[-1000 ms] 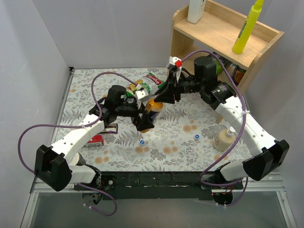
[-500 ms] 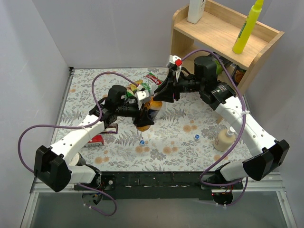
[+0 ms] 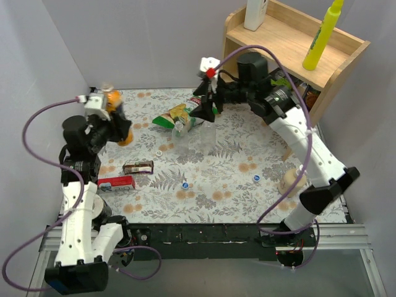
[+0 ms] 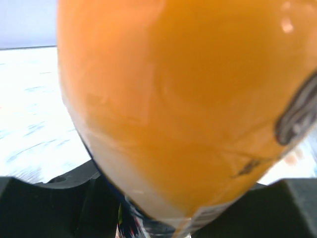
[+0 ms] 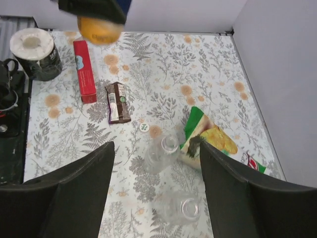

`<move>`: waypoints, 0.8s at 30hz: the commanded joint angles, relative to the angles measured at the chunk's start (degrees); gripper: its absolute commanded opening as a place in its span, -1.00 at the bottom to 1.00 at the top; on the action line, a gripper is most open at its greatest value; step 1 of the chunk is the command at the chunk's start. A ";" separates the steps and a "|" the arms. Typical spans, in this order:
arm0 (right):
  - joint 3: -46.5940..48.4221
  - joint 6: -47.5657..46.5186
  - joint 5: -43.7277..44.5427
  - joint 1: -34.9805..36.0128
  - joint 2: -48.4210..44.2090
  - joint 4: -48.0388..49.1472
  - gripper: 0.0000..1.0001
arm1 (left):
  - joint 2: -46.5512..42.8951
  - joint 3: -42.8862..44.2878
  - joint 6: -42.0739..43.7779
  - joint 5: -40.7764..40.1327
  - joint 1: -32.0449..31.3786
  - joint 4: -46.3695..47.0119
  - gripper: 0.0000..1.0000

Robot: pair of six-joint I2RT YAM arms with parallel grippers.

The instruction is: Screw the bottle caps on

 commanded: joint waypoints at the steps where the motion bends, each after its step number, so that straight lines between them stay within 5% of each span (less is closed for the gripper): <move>1: 10.36 -11.51 7.12 7.07 12.08 -12.75 0.50 | -4.31 4.34 -10.63 -14.96 9.89 -3.28 -0.58; 7: 12.93 -22.94 17.58 15.61 23.25 -11.28 0.40 | -6.86 5.22 -9.85 -23.32 11.23 -1.44 -0.95; 12: 15.30 -21.55 21.54 19.92 31.42 -7.41 0.28 | -5.63 8.12 -8.88 -27.11 11.32 0.05 -0.93; 24: 18.91 -14.54 21.99 20.63 46.19 -2.14 -0.07 | -6.16 9.09 -5.28 -17.80 5.61 -3.19 -0.76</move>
